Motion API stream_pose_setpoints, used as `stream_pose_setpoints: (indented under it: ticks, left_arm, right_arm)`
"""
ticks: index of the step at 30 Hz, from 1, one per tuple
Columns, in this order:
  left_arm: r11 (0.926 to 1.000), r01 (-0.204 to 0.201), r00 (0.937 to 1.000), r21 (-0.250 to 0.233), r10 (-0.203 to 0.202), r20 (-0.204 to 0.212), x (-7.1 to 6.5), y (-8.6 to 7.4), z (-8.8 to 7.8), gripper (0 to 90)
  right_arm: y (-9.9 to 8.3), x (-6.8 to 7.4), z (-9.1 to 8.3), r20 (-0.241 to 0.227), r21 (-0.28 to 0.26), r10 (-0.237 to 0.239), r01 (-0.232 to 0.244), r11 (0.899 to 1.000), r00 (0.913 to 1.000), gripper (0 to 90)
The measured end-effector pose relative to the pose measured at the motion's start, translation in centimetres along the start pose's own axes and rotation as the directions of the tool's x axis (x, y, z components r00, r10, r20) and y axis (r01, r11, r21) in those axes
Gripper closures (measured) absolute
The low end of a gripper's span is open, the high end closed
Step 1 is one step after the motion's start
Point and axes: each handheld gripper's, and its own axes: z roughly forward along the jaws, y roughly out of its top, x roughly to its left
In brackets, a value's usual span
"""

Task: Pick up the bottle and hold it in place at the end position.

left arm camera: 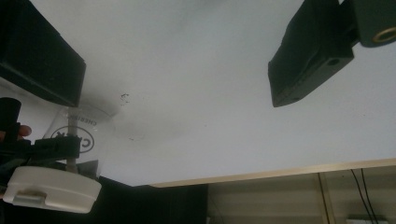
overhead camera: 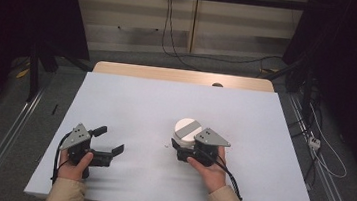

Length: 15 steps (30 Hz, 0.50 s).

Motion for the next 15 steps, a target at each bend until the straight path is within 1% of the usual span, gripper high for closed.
stream_pose_setpoints:
  ticks: [4, 10, 13, 15]
  left_arm:
    - [1.0, 0.003, 1.0, -0.004, -0.003, -0.001, 0.0, 0.0, 0.0, 3.8]
    - [1.0, 0.005, 1.0, -0.008, -0.005, 0.001, 0.0, 0.0, 0.0, 3.8]
    - [1.0, 0.002, 1.0, -0.006, -0.002, 0.006, 0.0, 0.1, 0.0, 3.8]
    - [0.9999, 0.008, 0.9999, -0.009, -0.008, 0.01, -0.2, 0.1, 0.2, 3.8]
  right_arm:
    - [0.8, -0.4, 0.1, 0.011, -0.016, 0.001, -0.001, 1.0, 0.9999, 18.6]
    - [1.5, -1.0, 0.5, 0.021, -0.009, -0.011, 0.012, 1.0, 0.9997, 18.6]
    - [1.7, -1.3, 0.8, 0.024, -0.006, -0.005, 0.006, 1.0, 0.9997, 18.6]
    - [1.8, -1.4, 1.0, 0.025, -0.005, 0.003, -0.003, 1.0, 0.9997, 18.6]
